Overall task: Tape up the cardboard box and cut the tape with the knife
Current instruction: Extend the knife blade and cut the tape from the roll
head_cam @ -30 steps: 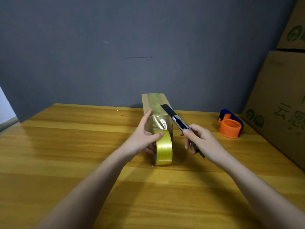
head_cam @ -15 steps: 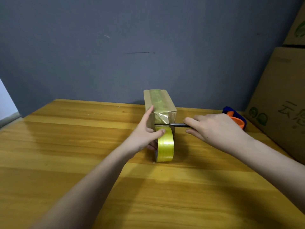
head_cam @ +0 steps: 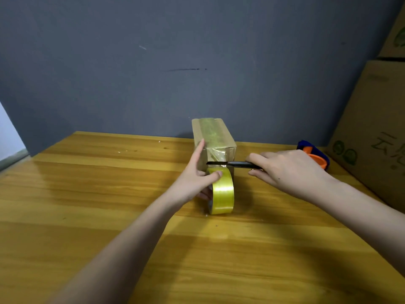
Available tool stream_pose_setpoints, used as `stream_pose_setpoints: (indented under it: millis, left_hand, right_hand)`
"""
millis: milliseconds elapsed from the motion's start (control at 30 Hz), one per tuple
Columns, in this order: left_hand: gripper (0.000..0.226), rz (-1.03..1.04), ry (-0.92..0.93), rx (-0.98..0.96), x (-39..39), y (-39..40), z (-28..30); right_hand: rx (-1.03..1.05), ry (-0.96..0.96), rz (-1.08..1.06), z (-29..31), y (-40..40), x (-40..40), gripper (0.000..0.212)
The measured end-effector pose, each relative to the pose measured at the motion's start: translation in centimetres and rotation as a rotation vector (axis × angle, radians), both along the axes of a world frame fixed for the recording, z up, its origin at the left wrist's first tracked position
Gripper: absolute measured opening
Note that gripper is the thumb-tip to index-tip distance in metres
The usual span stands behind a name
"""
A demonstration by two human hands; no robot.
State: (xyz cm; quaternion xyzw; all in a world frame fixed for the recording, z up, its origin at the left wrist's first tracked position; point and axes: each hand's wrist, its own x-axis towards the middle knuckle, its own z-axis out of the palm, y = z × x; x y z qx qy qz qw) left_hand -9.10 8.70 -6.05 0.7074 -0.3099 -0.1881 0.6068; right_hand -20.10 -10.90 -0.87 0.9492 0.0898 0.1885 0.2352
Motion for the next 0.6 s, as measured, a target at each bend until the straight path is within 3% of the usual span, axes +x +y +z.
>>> stream_pose_setpoints:
  millis: [367,467,600]
  left_hand:
    - [0.097,-0.037,0.048,0.035,0.33,0.20,0.35]
    - [0.097,-0.039,0.044,0.034,0.44,0.22,0.34]
    - [0.097,-0.041,0.040,0.029,0.44,0.15,0.31]
  right_hand:
    - [-0.026,0.028,0.016,0.53,0.50,0.14,0.039]
    - [-0.056,-0.023,0.045,0.18,0.24,0.12,0.045]
    - [-0.107,-0.113,0.081,0.04,-0.07,0.19,0.033]
